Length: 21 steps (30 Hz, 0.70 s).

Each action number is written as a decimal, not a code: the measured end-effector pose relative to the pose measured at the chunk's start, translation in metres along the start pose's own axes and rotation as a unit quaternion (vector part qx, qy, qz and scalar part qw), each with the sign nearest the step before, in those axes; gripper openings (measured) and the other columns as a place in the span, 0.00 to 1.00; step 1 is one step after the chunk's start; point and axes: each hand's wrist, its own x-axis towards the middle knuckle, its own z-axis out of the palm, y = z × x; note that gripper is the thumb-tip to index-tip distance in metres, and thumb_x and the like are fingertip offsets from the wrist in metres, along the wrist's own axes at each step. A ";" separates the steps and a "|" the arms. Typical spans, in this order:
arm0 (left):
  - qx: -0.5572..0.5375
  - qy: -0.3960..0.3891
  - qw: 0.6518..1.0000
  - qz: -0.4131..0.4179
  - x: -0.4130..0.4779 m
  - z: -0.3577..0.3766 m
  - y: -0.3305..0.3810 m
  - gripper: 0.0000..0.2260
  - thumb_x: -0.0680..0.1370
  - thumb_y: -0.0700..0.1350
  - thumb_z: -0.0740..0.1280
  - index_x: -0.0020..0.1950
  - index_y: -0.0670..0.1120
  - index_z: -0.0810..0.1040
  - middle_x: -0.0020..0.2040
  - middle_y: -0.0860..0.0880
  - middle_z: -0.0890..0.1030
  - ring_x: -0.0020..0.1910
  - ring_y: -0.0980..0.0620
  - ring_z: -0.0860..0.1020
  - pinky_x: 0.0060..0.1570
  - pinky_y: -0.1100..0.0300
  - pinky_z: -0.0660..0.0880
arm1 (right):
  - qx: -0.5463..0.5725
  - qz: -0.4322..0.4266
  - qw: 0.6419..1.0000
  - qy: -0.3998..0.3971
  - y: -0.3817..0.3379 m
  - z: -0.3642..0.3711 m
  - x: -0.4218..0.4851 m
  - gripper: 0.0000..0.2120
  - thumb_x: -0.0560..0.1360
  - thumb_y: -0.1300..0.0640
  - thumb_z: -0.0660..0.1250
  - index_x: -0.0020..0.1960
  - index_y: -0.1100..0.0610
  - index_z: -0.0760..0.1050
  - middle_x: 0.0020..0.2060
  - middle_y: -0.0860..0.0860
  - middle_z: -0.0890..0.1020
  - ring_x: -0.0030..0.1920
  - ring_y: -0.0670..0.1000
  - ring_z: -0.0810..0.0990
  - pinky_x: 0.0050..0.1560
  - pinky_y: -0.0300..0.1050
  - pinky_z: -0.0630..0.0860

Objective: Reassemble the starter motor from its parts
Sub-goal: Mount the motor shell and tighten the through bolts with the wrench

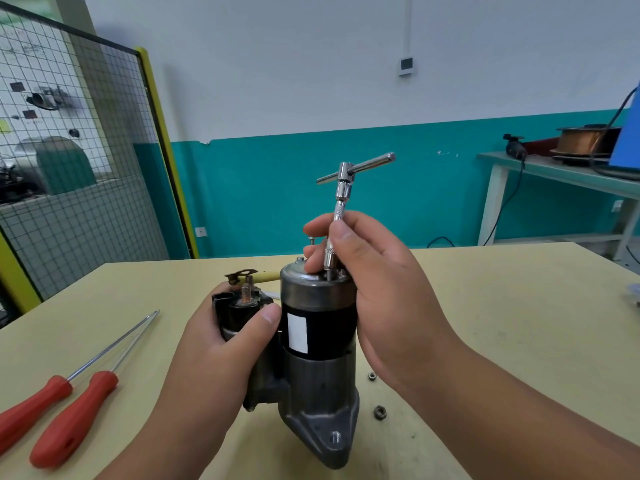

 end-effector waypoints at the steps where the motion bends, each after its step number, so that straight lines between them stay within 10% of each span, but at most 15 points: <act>1: -0.001 0.000 1.000 -0.002 0.000 0.000 0.000 0.18 0.62 0.66 0.73 0.49 0.62 0.84 0.44 0.51 0.87 0.39 0.42 0.88 0.22 0.56 0.77 | 0.009 0.008 1.000 0.000 0.000 -0.001 0.000 0.12 0.79 0.44 0.62 0.49 0.44 0.84 0.38 0.50 0.84 0.44 0.47 0.83 0.53 0.47 0.82; 21: 0.010 0.001 1.000 0.012 0.004 -0.001 -0.009 0.21 0.62 0.68 0.72 0.53 0.64 0.83 0.47 0.55 0.88 0.46 0.49 0.88 0.35 0.50 0.84 | -0.016 -0.022 1.000 -0.007 0.000 0.001 0.000 0.05 0.78 0.47 0.67 0.45 0.43 0.81 0.37 0.48 0.83 0.45 0.46 0.83 0.53 0.39 0.81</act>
